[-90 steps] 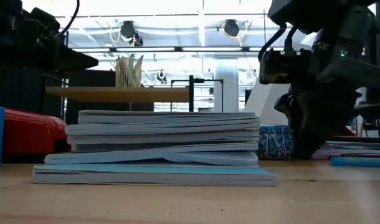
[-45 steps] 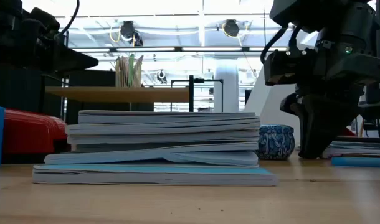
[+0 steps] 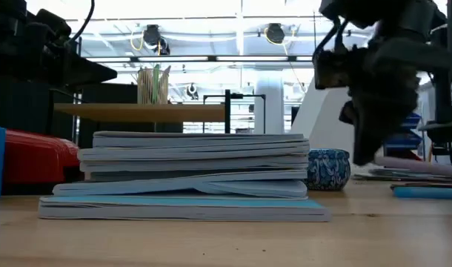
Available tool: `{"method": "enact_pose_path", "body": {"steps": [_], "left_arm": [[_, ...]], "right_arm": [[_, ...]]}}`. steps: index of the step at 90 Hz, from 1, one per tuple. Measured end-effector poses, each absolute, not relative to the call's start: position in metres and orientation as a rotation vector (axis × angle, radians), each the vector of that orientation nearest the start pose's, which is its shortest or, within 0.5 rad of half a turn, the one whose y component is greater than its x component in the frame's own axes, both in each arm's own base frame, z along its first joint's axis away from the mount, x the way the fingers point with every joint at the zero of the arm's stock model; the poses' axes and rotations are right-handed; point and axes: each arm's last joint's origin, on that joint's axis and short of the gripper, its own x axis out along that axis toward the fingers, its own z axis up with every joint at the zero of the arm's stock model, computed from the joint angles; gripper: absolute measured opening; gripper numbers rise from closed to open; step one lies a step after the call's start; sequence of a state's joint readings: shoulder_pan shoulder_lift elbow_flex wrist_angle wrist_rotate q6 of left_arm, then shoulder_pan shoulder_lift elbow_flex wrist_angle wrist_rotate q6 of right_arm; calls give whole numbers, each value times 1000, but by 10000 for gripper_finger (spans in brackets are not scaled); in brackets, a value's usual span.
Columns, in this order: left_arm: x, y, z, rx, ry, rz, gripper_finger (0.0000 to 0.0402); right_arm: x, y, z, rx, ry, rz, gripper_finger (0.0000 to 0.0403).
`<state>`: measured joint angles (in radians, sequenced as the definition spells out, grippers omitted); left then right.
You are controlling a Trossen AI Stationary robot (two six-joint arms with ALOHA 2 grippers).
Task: Stock shelves
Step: Put the purple pen into the gold pen holder on the shelf
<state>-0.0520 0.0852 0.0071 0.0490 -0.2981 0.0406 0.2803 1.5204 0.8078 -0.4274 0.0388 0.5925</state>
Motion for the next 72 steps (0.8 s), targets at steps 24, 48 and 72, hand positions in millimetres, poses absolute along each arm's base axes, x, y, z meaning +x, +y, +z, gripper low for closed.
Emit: {"method": "enact_pose_path", "body": {"steps": [24, 48, 72], "left_arm": [[102, 3, 164, 45, 34, 246, 22], [102, 3, 164, 44, 34, 246, 22], [102, 3, 164, 44, 33, 246, 22]], "right_arm": [[262, 48, 196, 373, 1026, -153, 0], [287, 13, 249, 282, 875, -160, 0], [318, -30, 315, 134, 661, -241, 0]]}}
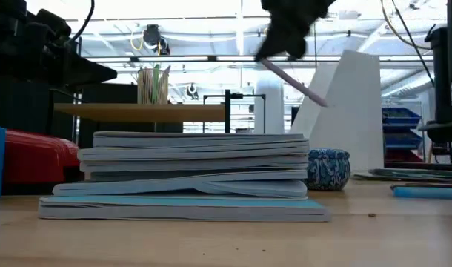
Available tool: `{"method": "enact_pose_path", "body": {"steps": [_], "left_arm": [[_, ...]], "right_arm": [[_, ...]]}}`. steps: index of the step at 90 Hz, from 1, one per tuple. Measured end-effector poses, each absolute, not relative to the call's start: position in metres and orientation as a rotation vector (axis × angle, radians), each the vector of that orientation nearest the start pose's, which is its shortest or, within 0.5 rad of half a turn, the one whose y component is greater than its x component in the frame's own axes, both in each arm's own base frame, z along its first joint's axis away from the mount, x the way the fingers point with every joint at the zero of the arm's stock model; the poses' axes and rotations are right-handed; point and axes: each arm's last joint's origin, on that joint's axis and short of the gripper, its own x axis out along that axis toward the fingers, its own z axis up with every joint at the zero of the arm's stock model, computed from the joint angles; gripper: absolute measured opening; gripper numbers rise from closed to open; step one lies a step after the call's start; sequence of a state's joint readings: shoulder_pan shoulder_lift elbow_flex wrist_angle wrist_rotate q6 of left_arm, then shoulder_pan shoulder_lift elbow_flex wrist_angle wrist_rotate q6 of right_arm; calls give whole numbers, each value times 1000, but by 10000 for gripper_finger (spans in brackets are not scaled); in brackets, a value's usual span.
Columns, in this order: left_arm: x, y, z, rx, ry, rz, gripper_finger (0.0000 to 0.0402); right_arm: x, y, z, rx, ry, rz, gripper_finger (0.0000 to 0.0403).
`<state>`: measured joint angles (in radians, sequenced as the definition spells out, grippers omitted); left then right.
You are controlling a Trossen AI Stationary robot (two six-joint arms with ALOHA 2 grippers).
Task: Stock shelves
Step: Put the purple pen into the gold pen holder on the shelf
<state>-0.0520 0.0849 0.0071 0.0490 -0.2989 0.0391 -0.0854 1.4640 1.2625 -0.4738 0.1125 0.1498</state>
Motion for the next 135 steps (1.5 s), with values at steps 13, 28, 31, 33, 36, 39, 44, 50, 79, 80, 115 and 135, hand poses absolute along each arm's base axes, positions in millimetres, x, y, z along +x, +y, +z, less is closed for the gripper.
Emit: {"method": "enact_pose_path", "body": {"steps": [13, 28, 31, 33, 36, 39, 44, 50, 79, 80, 115, 135], "left_arm": [[102, 3, 164, 44, 33, 246, 22], [102, 3, 164, 41, 33, 247, 22], [102, 3, 164, 41, 33, 247, 22], [102, 3, 164, 41, 33, 247, 22], [102, 3, 164, 41, 33, 247, 22], [102, 3, 164, 41, 33, 247, 22], [102, 3, 164, 41, 33, 247, 22], [102, 3, 164, 41, 33, 247, 22], [102, 3, 164, 44, 33, 247, 22], [102, 3, 164, 44, 33, 247, 22], [102, 3, 164, 37, 32, 247, 22], [102, 3, 164, 38, 32, 247, 22]], "right_arm": [[338, -54, 345, 104, 498, -303, 0], [360, -75, 363, 85, 302, -341, 0], [364, -78, 364, 79, 280, -346, 0], [367, -80, 365, 75, 261, -348, 0], [371, -83, 365, 73, 242, -351, 0], [377, -85, 365, 71, 212, -354, 0], [385, -89, 366, 70, 158, -357, 0], [397, -92, 365, 66, 94, -355, 0], [458, -114, 368, -22, -166, -370, 0], [460, -115, 368, -23, -174, -371, 0], [500, -162, 374, -72, -302, -443, 0], [506, -173, 350, -17, -158, -452, 7]]}}
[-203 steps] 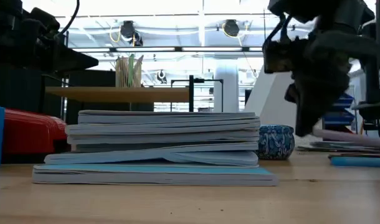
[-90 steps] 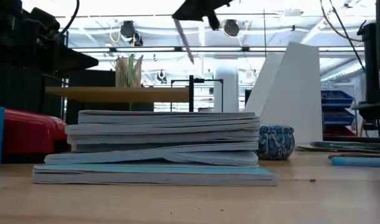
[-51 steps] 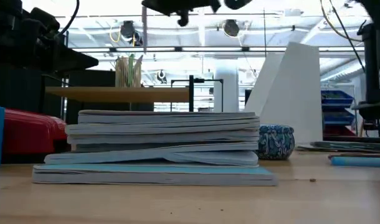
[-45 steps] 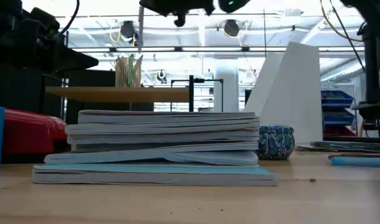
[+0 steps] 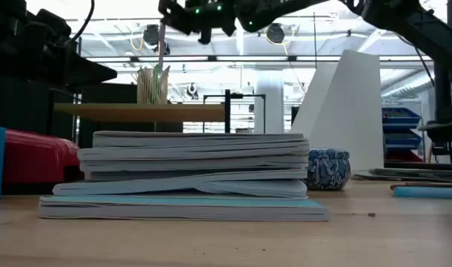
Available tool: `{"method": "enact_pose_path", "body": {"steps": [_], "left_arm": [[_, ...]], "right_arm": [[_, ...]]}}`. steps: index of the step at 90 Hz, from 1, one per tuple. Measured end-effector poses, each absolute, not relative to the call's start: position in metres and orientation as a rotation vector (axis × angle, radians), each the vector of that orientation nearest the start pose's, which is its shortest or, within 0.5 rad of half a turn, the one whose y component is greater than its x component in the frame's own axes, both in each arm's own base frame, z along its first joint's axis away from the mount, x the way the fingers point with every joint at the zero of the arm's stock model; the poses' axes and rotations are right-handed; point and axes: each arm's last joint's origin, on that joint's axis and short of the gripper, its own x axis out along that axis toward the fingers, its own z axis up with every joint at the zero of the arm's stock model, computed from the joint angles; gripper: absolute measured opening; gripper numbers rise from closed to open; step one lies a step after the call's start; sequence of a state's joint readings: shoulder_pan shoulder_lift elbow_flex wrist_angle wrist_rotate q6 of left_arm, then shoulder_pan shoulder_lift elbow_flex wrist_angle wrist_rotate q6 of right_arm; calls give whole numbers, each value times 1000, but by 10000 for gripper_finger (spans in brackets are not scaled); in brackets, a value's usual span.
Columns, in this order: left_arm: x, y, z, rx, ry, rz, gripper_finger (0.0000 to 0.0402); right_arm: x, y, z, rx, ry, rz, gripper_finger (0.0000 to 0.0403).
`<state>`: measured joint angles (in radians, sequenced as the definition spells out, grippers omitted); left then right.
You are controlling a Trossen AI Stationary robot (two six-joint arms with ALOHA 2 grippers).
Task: Stock shelves
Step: Put the purple pen into the gold pen holder on the shelf, then put the white flower pot to the right side of the shelf
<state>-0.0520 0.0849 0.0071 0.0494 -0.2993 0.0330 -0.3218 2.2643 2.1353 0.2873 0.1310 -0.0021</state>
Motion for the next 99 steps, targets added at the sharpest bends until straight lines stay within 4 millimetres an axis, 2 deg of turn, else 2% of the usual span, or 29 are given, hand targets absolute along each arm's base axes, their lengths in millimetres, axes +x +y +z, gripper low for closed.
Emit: {"method": "enact_pose_path", "body": {"steps": [21, 31, 42, 50, 61, 69, 88, 99], "left_arm": [[102, 3, 164, 45, 33, 247, 22], [102, 3, 164, 40, 32, 247, 22], [102, 3, 164, 39, 32, 247, 22], [102, 3, 164, 39, 32, 247, 22], [102, 3, 164, 39, 32, 247, 22], [102, 3, 164, 38, 31, 247, 22], [102, 3, 164, 38, 31, 247, 22], [102, 3, 164, 36, 31, 247, 22]], "right_arm": [[511, -174, 330, 93, -43, -450, 27], [511, -173, 326, 98, -3, -450, 54], [509, -170, 330, 83, 8, -445, 103], [501, -163, 346, 65, 23, -439, 140], [478, -151, 378, 92, 88, -429, 174], [457, -144, 394, 106, 189, -430, 186], [397, -121, 433, 108, 394, -423, 186], [367, -104, 443, 95, 531, -397, 182]]}}
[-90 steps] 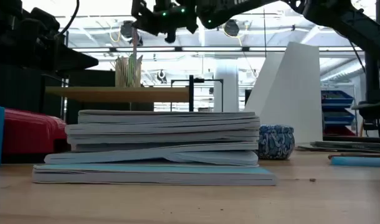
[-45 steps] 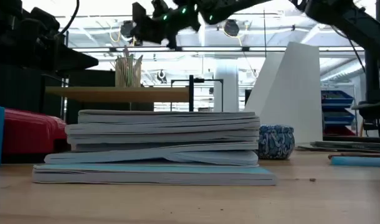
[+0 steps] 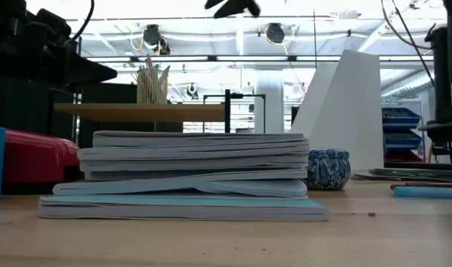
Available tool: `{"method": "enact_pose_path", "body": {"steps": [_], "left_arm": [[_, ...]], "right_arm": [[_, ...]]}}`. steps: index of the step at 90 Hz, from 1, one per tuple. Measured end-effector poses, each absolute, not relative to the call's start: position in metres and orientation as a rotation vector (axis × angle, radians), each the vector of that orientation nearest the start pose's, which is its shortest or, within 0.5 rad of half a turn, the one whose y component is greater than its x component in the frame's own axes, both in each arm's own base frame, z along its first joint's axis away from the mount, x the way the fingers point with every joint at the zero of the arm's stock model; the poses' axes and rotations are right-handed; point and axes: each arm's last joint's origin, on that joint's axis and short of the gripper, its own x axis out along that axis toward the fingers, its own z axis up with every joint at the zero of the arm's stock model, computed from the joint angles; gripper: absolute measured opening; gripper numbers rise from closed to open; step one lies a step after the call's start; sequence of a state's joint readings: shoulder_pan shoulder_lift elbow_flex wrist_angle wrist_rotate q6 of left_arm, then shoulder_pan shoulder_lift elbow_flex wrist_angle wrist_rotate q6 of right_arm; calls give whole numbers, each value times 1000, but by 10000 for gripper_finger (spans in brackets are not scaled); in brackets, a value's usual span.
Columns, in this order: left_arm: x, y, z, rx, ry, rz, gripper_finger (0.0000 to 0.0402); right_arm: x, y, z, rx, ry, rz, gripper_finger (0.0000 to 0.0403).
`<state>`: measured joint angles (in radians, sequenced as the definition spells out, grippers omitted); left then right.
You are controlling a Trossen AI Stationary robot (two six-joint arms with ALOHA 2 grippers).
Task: Stock shelves
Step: Put the white flower pot to the right side of the shelf
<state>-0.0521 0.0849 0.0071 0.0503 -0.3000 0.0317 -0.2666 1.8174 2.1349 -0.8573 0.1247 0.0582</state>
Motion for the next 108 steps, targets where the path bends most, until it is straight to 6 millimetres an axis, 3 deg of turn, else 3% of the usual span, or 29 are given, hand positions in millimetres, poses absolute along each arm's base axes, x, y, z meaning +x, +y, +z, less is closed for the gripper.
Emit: {"method": "enact_pose_path", "body": {"steps": [13, 25, 69, 89, 108], "left_arm": [[102, 3, 164, 36, 31, 248, 22], [102, 3, 164, 33, 31, 248, 22], [102, 3, 164, -42, 21, 249, 22], [102, 3, 164, -42, 21, 249, 22], [102, 3, 164, -42, 21, 249, 22]], "right_arm": [[339, -85, 450, 84, 660, -362, 181], [325, -64, 450, 84, 754, -319, 181], [320, 28, 436, 125, 895, -207, 180], [322, 62, 397, 151, 1006, -243, 180], [322, 93, 331, 195, 1150, -286, 180]]}}
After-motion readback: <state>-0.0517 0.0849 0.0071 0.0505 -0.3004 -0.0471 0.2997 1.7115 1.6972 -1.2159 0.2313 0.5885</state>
